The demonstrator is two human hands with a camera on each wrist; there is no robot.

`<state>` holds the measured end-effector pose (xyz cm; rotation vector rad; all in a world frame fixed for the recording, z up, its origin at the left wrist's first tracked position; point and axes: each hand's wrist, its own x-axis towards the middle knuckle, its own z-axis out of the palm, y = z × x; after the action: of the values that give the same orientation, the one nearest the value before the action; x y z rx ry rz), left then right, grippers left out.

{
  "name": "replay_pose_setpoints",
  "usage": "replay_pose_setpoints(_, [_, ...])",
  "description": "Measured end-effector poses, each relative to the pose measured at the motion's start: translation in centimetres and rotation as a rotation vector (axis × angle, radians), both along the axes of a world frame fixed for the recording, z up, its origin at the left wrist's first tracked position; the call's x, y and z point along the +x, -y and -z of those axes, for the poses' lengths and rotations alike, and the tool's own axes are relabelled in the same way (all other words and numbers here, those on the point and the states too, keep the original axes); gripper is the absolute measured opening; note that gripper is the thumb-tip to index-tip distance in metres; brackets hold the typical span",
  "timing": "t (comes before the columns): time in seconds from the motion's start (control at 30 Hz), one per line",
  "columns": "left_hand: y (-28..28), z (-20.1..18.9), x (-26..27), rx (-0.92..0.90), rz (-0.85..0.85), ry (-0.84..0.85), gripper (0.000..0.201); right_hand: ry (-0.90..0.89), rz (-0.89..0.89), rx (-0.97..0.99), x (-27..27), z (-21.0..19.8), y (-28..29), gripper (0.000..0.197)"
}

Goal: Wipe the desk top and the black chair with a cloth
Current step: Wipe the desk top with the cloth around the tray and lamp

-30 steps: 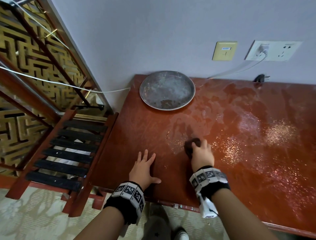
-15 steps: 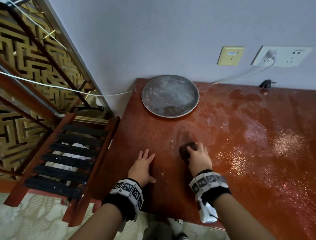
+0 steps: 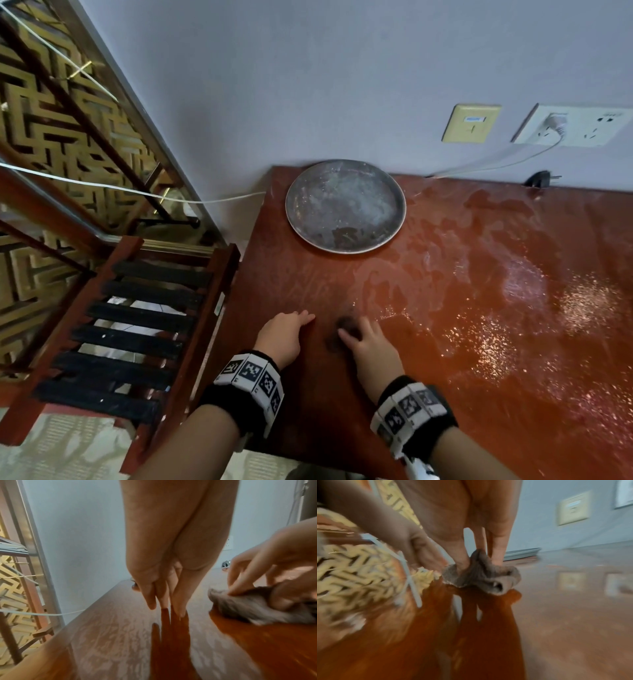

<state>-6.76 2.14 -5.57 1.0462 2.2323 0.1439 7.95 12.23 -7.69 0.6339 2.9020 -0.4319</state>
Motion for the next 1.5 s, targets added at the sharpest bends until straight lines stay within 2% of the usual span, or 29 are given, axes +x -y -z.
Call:
replay_pose_setpoints(0.07, [-0.4,0.2,-0.6,0.033,0.017,-0.001,0.076,0.010,-0.202,0.004,0.8,0.5,2.1,0.043])
replay_pose_setpoints(0.13, [-1.0,0.2,-1.1,0.052,0.029,0.007,0.077,0.055,-0.333,-0.022,2.2,0.7,3.4,0.023])
replay_pose_setpoints(0.23, [-1.7,-0.1,-1.7,0.064,0.063,0.030,0.076,0.053,-0.411,-0.013,2.9,0.6,2.6,0.032])
replay_pose_setpoints(0.3, [-2.2,-0.1,-2.1,0.075,0.086,0.044,0.075,-0.007,-0.335,0.006,2.3,0.6,0.1,0.023])
replay_pose_setpoints(0.33, [-2.4,0.0,-2.3,0.082,0.099,0.046,0.074,-0.039,-0.214,0.023,2.0,0.8,-1.5,0.018])
replay_pose_setpoints(0.4, [-2.8,0.4,-2.5,0.076,0.120,0.043,0.072,-0.077,0.087,0.024,1.0,1.0,-4.3,0.042])
replay_pose_setpoints(0.43, [-3.0,0.6,-2.5,0.062,0.129,0.038,0.070,-0.076,0.221,0.031,0.7,1.0,-5.2,0.049])
replay_pose_setpoints(0.5, [-3.3,0.8,-2.3,0.036,0.134,0.040,0.068,-0.007,0.359,0.039,0.0,1.2,-6.1,0.053])
replay_pose_setpoints(0.57, [-3.6,1.0,-2.1,0.024,0.139,0.058,0.071,0.037,0.344,0.052,-0.7,1.3,-5.0,0.056])
replay_pose_setpoints(0.67, [-3.9,1.7,-1.7,-0.012,0.194,0.052,0.080,0.014,0.104,-0.024,-0.5,1.2,-2.8,0.062])
replay_pose_setpoints(0.73, [-3.7,1.8,-1.5,-0.024,0.215,0.046,0.087,0.028,0.034,-0.047,0.6,1.8,-4.0,0.059])
replay_pose_setpoints(0.77, [-3.7,1.8,-1.5,-0.027,0.219,0.050,0.089,-0.003,0.070,-0.061,0.9,1.6,-5.3,0.057])
replay_pose_setpoints(0.83, [-3.7,1.6,-1.6,-0.036,0.231,0.051,0.090,-0.080,0.299,-0.044,1.4,1.2,-8.7,0.051])
replay_pose_setpoints(0.9, [-3.9,1.4,-1.7,-0.042,0.235,0.038,0.088,-0.073,0.538,0.043,1.5,0.7,-11.5,0.045])
replay_pose_setpoints(0.97, [-4.1,1.5,-1.8,-0.030,0.204,0.049,0.087,-0.030,0.654,0.061,0.8,1.0,-12.5,0.044])
replay_pose_setpoints(1.0, [-4.2,1.6,-1.8,-0.018,0.172,0.069,0.087,-0.025,0.641,0.060,-0.1,1.0,-12.0,0.045])
replay_pose_setpoints(1.07, [-4.4,1.8,-1.8,0.025,0.100,0.110,0.087,-0.041,0.482,0.033,-2.2,1.1,-9.2,0.049])
replay_pose_setpoints(1.17, [-4.6,2.2,-1.9,0.073,0.032,0.109,0.100,-0.054,0.091,-0.049,-4.0,1.4,-4.9,0.058])
replay_pose_setpoints(1.27, [-5.0,2.3,-2.4,0.057,-0.024,0.126,0.113,0.003,-0.027,-0.101,-4.5,2.0,-6.5,0.059])
replay_pose_setpoints(1.33, [-4.9,2.1,-2.9,0.027,-0.011,0.126,0.116,-0.047,0.107,-0.174,-4.4,1.8,-10.1,0.055])
replay_pose_setpoints(1.43, [-4.9,1.6,-3.1,-0.006,0.054,0.102,0.111,-0.054,0.381,-0.017,-3.6,1.0,-15.4,0.050])
replay_pose_setpoints(1.5, [-5.1,1.3,-3.1,-0.011,0.062,0.103,0.105,-0.035,0.435,0.005,-3.9,0.8,-15.9,0.050])
